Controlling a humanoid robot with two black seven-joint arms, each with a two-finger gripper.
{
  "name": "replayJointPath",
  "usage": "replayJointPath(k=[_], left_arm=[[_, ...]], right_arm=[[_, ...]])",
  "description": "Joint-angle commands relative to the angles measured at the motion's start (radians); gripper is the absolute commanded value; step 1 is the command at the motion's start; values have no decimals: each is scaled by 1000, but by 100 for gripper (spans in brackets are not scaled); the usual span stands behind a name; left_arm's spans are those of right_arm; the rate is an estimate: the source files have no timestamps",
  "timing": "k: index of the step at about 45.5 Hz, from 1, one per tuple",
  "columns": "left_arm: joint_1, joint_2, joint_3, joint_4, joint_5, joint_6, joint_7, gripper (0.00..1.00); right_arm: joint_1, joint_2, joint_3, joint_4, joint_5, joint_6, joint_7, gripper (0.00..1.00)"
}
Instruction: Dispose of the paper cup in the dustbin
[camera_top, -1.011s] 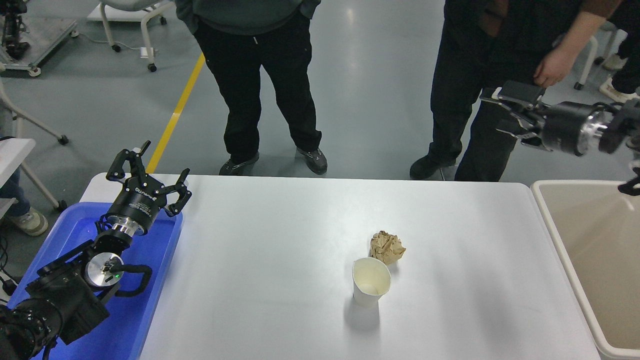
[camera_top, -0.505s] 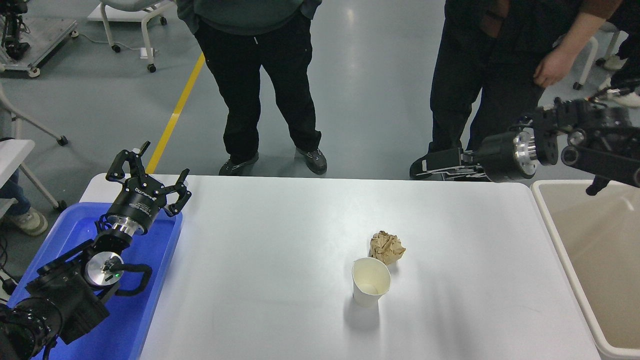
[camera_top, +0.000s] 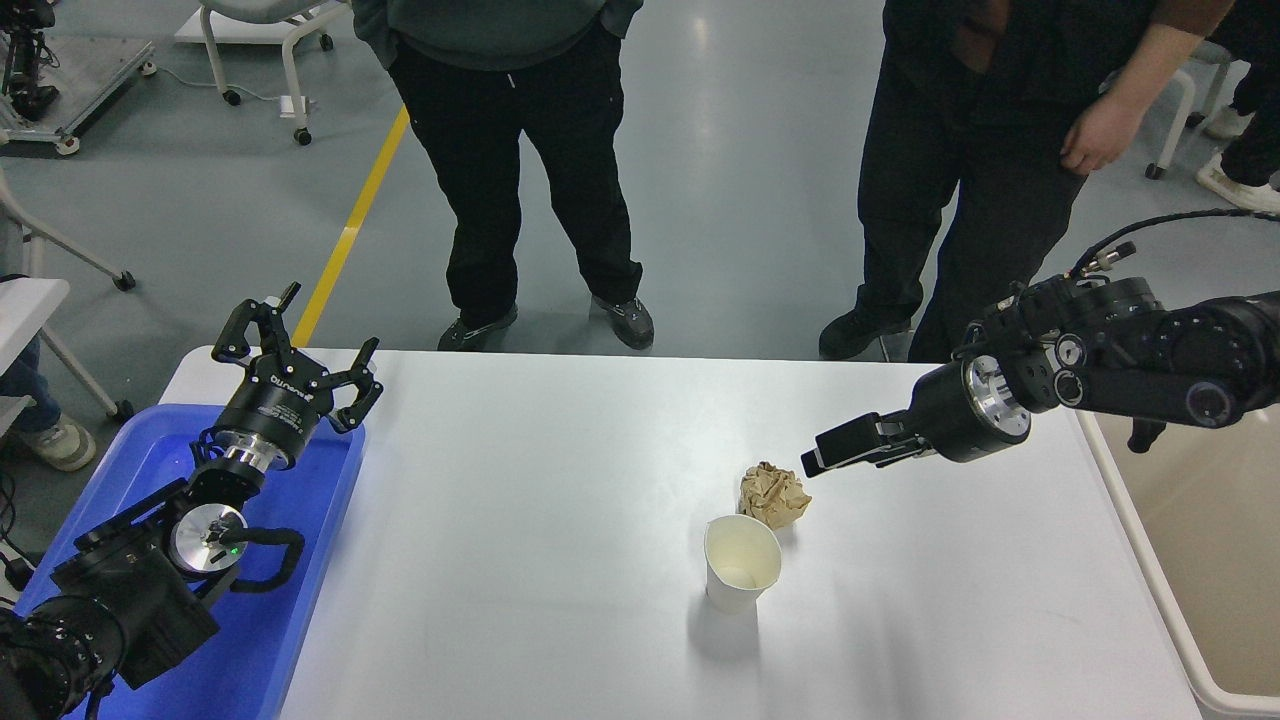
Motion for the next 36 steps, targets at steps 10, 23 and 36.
replayJointPath(k=[10,23,36], left_arm=[[0,0,1,0,0,0,0,100],[0,0,1,1,-1,0,0,100],[0,0,-1,0,0,0,0,100]], right_arm=[[-110,142,-56,9,155,-186,-66,99],[-134,171,-63,4,151,-241,-66,99],[-167,208,-65,1,150,-278,-68,99]])
